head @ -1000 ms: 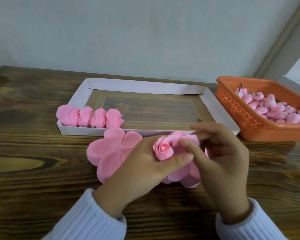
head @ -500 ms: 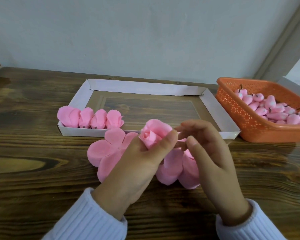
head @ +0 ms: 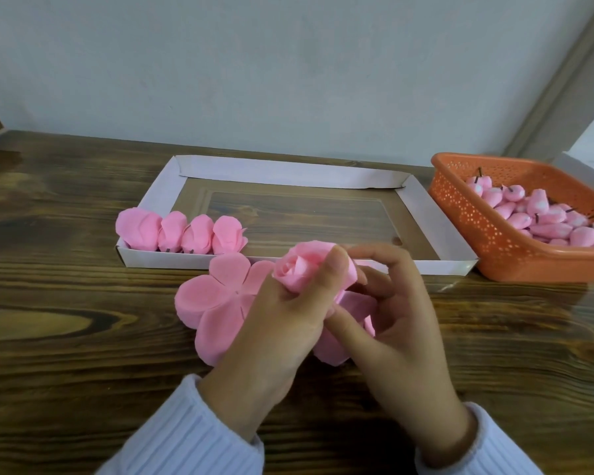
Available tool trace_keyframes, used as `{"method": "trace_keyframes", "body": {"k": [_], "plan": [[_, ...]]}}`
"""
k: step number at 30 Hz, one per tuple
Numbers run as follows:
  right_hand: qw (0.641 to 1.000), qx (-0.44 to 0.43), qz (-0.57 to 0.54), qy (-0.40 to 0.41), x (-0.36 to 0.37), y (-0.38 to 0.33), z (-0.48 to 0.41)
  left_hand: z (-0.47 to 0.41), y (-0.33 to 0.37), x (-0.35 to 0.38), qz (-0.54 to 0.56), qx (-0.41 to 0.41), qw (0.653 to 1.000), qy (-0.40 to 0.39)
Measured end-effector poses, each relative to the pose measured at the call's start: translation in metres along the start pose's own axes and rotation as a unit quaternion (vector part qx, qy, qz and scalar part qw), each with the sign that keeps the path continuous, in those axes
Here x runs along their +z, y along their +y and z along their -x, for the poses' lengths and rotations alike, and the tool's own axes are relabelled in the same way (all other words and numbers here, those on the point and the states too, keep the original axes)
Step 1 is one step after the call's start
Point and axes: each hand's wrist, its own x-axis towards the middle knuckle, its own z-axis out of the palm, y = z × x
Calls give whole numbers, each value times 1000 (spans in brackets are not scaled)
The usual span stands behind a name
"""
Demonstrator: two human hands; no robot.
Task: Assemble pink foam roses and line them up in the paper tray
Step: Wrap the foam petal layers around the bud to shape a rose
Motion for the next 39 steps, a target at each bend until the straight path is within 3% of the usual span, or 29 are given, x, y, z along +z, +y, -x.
{"method": "trace_keyframes", "body": {"k": [8,14,21,27,33,39], "plan": [[990,66,-112,-54,2,-4,-1,-2,0,-3,10,1,999,31],[988,72,-123,-63,1,-5,-3,-3,1,-2,-19,-19,998,62],[996,82,43,-10,-5,1,-4,-7,2,-7,62,-10,986,156],[972,-66,212,72,-5,1,0,-6,1,-5,-3,16,981,194],[946,-165,255,113,-3,-3,3,-2,-1,-4,-124,53,981,140],[965,-131,160,162,-3,-5,2,1,-4,-3,-218,97,969,65]]}}
